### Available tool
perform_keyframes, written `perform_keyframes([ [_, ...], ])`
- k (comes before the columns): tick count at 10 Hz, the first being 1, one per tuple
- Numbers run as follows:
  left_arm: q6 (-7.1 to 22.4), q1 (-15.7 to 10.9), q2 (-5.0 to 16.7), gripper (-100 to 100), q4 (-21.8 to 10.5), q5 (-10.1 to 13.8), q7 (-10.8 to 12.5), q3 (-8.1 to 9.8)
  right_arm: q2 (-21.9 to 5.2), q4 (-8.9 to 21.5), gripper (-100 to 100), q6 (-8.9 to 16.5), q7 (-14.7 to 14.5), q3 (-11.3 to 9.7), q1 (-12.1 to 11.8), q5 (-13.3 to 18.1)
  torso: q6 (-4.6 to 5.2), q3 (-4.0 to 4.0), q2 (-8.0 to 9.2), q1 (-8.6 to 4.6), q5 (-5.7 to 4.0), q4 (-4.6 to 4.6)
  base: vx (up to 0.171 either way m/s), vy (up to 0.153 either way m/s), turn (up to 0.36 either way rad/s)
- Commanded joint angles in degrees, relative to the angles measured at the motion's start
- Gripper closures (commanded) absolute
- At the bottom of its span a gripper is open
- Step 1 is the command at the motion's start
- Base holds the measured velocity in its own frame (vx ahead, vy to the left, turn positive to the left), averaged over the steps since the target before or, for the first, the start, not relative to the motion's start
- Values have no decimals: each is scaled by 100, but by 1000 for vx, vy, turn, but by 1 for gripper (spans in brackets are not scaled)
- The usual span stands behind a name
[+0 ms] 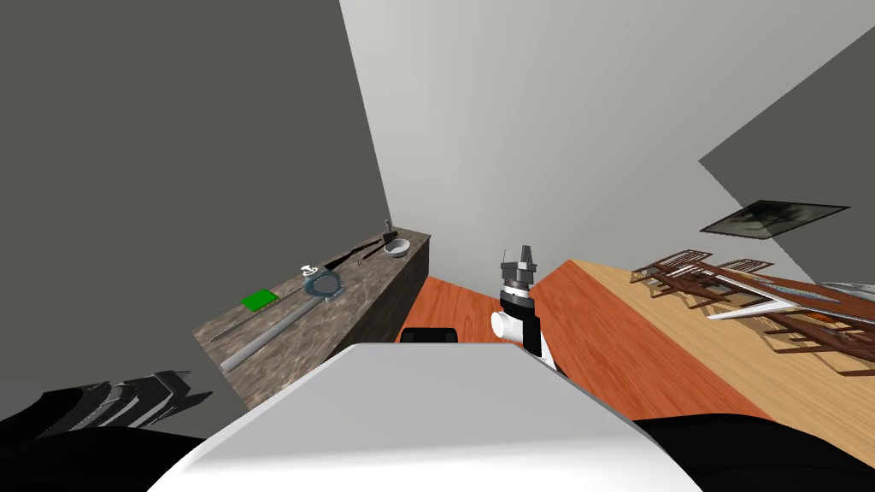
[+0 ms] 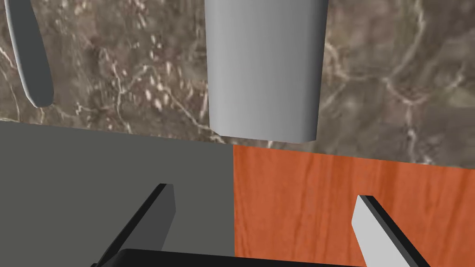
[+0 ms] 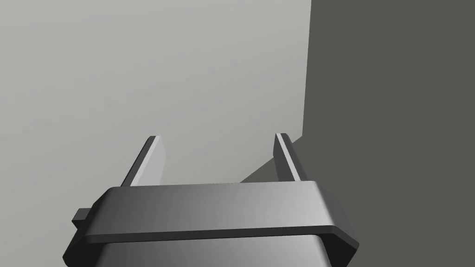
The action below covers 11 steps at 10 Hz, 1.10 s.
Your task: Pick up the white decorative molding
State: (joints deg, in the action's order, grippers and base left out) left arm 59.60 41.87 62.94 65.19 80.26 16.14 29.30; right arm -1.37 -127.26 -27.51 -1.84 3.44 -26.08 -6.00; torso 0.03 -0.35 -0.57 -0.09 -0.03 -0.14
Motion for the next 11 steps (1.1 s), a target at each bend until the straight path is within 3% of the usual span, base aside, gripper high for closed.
perform_keyframes([
  [1,286,16,111,-100,-200,156,51,-32,0,0,0,0,0,0,0,0,0,0,0,0,0,0,144,-17,-147],
  [2,327,16,111,-100,-200,156,51,-32,0,0,0,0,0,0,0,0,3,-1,-3,-3,-1,0,131,-10,-72],
  [4,700,28,246,-100,-489,367,131,-115,0,0,0,0,0,0,0,0,3,-1,-2,0,-1,0,180,7,-166],
  [8,1192,34,340,-100,-771,559,206,-223,0,0,0,0,0,0,0,0,2,-1,-3,-8,-2,0,143,-10,-113],
  [10,1207,24,345,-100,-816,573,173,-228,0,0,0,0,0,0,0,0,-1,1,2,-3,-1,0,89,5,-52],
  [11,1228,25,347,0,-816,577,184,-229,0,0,0,0,0,0,1,0,-4,14,26,-4,-1,5,11,1,1],
])
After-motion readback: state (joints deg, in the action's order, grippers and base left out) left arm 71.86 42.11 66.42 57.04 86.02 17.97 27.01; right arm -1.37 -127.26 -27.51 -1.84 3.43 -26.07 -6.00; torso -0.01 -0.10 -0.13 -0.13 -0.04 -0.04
